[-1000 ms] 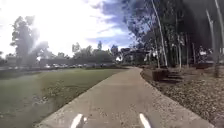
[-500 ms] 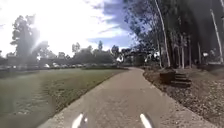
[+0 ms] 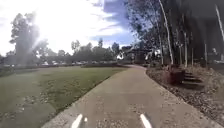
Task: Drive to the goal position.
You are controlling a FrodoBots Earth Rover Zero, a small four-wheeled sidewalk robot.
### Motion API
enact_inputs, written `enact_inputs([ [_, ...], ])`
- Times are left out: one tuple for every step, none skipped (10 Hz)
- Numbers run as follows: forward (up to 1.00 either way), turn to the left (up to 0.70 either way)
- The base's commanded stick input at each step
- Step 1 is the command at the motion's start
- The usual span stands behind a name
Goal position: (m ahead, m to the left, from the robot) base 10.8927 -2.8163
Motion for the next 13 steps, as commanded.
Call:
enact_inputs([
  [1.0, 0.0],
  [1.0, 0.0],
  [1.0, 0.0],
  [1.0, 0.0],
  [1.0, 0.0],
  [1.0, 0.0],
  [1.0, 0.0],
  [1.0, 0.0],
  [1.0, 0.0],
  [1.0, 0.0],
  [1.0, 0.0],
  [1.0, -0.26],
  [1.0, -0.09],
])
